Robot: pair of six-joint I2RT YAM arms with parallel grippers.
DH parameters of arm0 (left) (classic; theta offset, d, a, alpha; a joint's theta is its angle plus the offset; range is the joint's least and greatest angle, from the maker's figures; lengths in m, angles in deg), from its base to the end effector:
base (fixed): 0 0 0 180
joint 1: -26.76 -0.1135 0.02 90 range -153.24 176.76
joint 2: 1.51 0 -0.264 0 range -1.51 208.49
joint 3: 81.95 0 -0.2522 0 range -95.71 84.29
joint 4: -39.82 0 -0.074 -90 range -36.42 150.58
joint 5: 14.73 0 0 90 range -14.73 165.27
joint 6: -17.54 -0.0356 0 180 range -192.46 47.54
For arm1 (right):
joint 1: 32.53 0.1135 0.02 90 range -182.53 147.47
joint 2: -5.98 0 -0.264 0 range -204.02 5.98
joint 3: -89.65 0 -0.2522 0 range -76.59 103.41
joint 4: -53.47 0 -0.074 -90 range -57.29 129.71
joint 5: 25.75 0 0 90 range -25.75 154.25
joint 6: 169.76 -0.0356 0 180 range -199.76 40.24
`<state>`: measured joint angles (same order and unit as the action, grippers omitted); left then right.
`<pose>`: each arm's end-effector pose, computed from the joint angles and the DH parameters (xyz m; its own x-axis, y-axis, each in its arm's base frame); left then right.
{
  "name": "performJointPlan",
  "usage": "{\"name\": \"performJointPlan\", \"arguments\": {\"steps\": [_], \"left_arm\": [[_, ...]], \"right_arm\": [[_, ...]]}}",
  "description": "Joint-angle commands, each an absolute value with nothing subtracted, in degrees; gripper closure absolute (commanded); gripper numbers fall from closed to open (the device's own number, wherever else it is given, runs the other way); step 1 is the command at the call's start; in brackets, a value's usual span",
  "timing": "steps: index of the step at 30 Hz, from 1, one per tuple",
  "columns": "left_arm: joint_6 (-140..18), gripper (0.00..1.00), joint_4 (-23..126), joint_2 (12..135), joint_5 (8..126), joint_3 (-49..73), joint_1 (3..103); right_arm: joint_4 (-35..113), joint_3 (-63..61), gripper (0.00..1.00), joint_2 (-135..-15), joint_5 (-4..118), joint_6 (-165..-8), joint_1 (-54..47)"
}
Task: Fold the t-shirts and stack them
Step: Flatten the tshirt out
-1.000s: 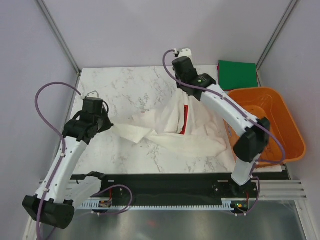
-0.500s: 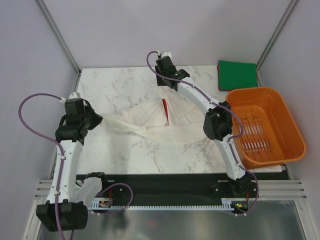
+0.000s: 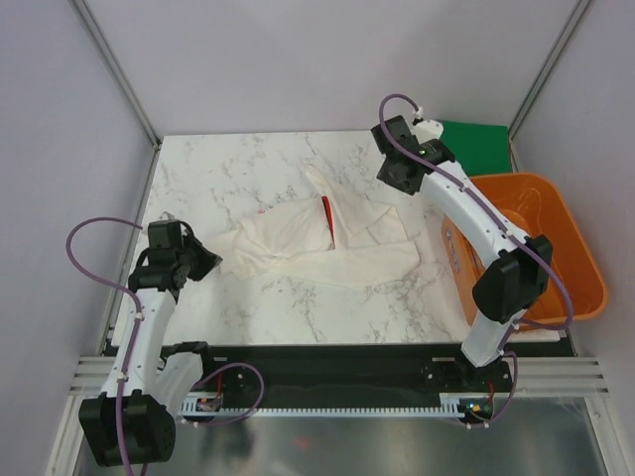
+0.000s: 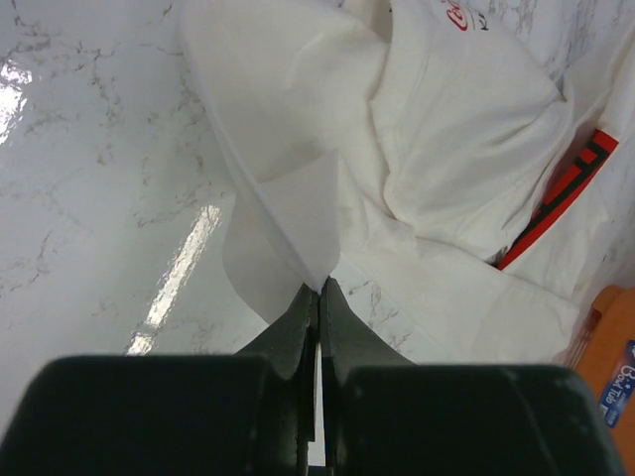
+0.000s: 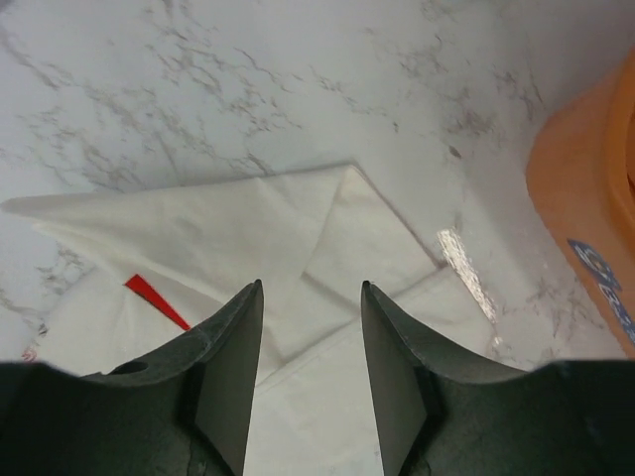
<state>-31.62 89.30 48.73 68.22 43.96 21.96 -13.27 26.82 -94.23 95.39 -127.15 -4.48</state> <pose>0.1790 0.0106 0.2552 -0.5405 -0.6967 -0.4717 -0.4640 0.7145 -0.5237 0.3400 0.1603 0.3671 -0.5355 0.4284 -0.7278 0.4230 0.8820 0.2079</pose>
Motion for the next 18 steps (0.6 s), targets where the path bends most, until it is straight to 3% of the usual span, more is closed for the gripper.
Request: {"name": "performJointPlan", "arguments": {"steps": [1,12,18], "left_arm": [[-27.6,0.98,86.5,48.5,69.8,45.9,21.6],[-28.4,0.98,84.9,47.4,69.1,46.5,21.6],[-28.9,0.98,83.1,47.9,67.9,47.5,21.6]], "right_arm": [[-23.2,22.8,0.48,-98.6,96.5,-138.1,-6.4],[-30.3,26.4,0.61,-112.8,91.9,-150.3,-9.1],[-32.5,24.6,0.61,-114.2,92.6,-153.6,-9.9]]}}
